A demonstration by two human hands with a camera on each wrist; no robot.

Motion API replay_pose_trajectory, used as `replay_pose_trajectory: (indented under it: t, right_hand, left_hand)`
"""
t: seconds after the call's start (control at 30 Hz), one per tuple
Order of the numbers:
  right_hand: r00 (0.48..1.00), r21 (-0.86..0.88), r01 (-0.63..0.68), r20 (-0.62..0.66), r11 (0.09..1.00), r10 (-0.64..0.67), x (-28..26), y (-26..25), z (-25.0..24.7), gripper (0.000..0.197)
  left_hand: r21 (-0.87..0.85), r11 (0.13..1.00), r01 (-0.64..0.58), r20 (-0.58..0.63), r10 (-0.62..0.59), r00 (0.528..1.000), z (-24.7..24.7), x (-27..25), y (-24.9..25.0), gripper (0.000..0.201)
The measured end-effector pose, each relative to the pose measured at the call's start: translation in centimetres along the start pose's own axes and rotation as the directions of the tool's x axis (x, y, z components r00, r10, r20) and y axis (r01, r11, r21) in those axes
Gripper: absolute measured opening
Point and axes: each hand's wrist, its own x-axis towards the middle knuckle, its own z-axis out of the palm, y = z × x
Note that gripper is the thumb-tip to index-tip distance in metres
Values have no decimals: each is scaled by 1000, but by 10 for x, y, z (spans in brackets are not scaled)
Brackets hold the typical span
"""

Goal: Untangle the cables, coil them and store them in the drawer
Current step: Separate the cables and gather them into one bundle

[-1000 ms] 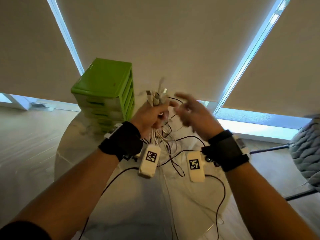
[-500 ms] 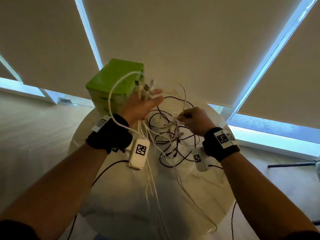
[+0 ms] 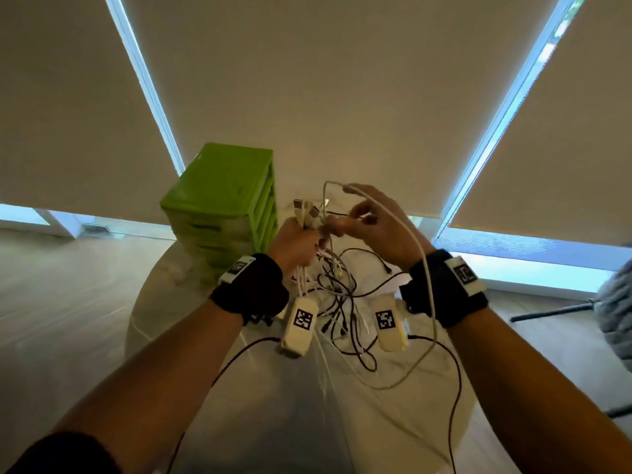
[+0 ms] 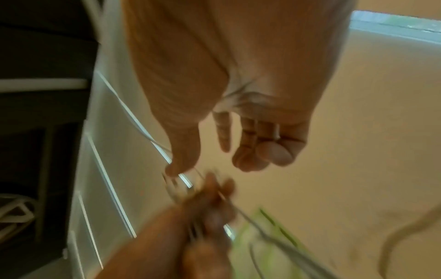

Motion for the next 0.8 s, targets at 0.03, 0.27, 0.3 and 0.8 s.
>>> replay_pose_trajectory:
  t: [0.03,0.27,0.3,0.8]
  right_hand:
    - [987,-101,-79,128,992,92,-2,12,14,54]
    - [837,-426,-409,177,807,518,-12,94,53,20]
    - [819,-390,-477,127,788,559,-12,97,46,11]
    - [926,-259,-365,-7,894,377,-75,1,13,24]
  left_hand:
    - [-60,998,-8,14,9,1000,-6,1,3,28]
    - [-256,967,-6,17,11,1000,-59,7,7,33]
    - [-293,956,-1,17,7,1000,-67,7,7,32]
    - [20,995,-102,491,79,868,-31,-25,18,21]
